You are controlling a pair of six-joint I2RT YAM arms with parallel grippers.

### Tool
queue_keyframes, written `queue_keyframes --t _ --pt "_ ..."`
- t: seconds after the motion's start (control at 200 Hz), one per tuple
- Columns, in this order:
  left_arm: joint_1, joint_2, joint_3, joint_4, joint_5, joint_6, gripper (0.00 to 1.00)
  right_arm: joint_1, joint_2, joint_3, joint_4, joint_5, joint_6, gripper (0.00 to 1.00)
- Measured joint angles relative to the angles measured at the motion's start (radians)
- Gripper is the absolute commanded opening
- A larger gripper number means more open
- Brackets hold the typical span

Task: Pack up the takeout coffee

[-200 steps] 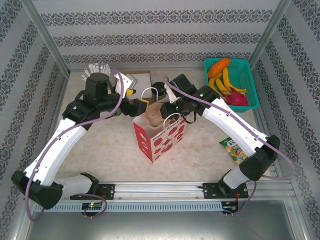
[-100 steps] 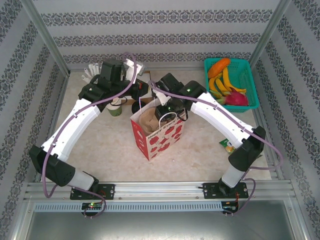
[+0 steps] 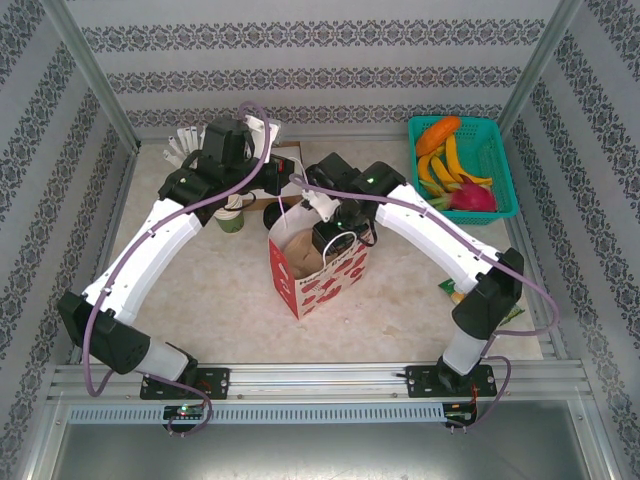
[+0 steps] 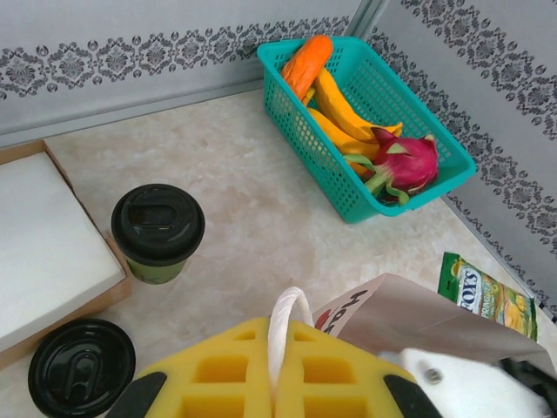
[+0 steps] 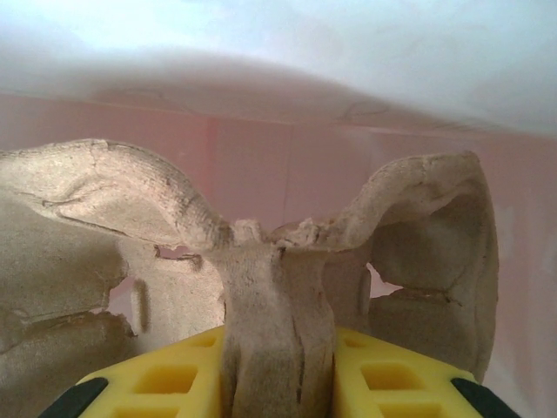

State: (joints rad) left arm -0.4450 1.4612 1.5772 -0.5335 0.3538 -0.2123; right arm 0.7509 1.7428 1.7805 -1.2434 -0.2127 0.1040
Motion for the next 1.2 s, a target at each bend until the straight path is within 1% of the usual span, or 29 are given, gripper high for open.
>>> queue_keyframes --t 0.265,0.33,0.365,0.395,0.495,0.535,0.595,0.65,0.759,0.899,1.044,1.204 --pt "0.000 -0.003 -0.005 0.010 -0.004 -0.002 0.00 0.000 0.057 0.007 -0.034 -0.016 -0.004 0.30" --pt "0.000 -0.003 -0.005 0.016 0.001 -0.002 0.05 0.000 0.059 0.007 -0.039 -0.017 -0.003 0.30" --pt "0.000 -0.003 -0.006 0.025 0.013 -0.001 0.10 0.000 0.060 0.007 -0.041 -0.018 -0.003 0.30" --pt "0.000 -0.005 -0.010 0.033 0.029 0.003 0.16 0.000 0.061 0.008 -0.044 -0.021 -0.003 0.30" --pt "-0.003 -0.025 -0.037 0.059 0.071 0.043 0.48 0.000 0.071 0.017 -0.054 -0.029 0.000 0.30" --pt "-0.002 -0.044 -0.058 0.066 0.072 0.063 0.58 0.000 0.074 0.020 -0.059 -0.034 0.001 0.30" --pt "0.002 -0.095 -0.109 0.080 0.074 0.101 0.70 0.005 0.074 0.021 -0.071 -0.039 0.001 0.30" --pt "0.000 -0.170 -0.174 0.095 0.090 0.134 0.77 0.007 0.075 0.021 -0.079 -0.040 0.003 0.30" --pt "-0.028 -0.342 -0.275 0.100 0.115 0.194 0.84 0.013 0.087 0.021 -0.081 -0.041 0.021 0.30" --pt "-0.064 -0.500 -0.325 0.097 0.150 0.259 0.93 0.012 0.099 0.026 -0.080 -0.043 0.044 0.30" --pt "-0.098 -0.586 -0.390 0.071 0.192 0.296 1.00 0.012 0.100 0.026 -0.068 -0.043 0.071 0.30" --pt "-0.118 -0.615 -0.461 0.018 0.237 0.304 0.98 0.012 0.100 0.026 -0.051 -0.043 0.103 0.30"
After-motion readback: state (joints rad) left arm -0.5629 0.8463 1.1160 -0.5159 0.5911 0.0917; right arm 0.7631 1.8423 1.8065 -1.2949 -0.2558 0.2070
